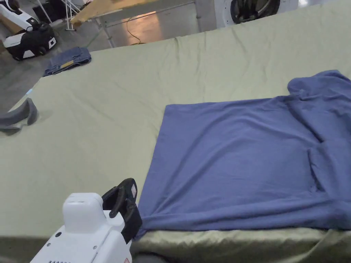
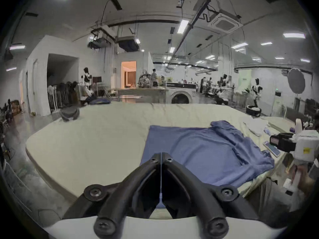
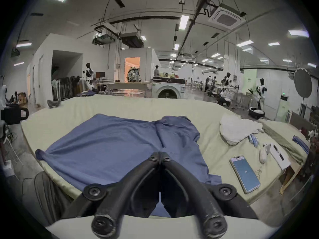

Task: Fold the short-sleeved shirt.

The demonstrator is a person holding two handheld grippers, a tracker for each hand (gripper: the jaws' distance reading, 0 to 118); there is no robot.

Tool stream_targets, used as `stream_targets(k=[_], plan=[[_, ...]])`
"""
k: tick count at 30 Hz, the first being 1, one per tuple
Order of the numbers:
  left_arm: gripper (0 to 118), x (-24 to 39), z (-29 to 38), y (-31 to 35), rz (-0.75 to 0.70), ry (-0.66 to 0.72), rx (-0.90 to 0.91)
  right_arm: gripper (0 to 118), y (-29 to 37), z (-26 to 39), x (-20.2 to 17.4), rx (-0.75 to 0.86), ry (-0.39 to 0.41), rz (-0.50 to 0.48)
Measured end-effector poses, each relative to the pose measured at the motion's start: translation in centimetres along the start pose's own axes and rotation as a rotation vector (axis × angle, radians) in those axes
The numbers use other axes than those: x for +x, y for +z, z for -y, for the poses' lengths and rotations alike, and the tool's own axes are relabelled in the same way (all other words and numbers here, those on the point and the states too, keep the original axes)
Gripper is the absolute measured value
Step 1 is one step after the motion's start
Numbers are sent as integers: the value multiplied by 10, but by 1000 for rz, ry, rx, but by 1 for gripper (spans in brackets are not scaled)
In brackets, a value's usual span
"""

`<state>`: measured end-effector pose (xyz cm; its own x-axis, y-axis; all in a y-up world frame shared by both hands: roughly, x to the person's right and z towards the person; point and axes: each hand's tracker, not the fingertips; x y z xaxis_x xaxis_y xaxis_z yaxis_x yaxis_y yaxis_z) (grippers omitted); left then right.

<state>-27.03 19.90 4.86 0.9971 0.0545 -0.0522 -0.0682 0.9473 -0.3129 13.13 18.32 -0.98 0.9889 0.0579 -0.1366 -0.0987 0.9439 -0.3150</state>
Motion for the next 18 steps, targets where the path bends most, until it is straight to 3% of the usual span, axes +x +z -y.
stream_targets(k=[5, 6, 7, 8, 9, 18], plan=[[0, -25, 29, -12, -37, 12, -129, 0, 0, -5, 1, -9, -7, -38], [8, -31, 36, -13, -40, 22, -136, 0, 0, -5, 2, -7, -10, -53], [28, -38, 44, -16, -34, 50, -155, 0, -1, -4, 2, -8, -14, -63], [40, -43, 50, -19, -46, 79, -185, 0, -2, -3, 4, -16, -22, -68], [46, -48, 55, -23, -56, 86, -213, 0, -3, -2, 5, -29, -32, -73], [46, -54, 79, -49, -33, 53, -278, 0, -6, 8, 26, -91, -158, -64]])
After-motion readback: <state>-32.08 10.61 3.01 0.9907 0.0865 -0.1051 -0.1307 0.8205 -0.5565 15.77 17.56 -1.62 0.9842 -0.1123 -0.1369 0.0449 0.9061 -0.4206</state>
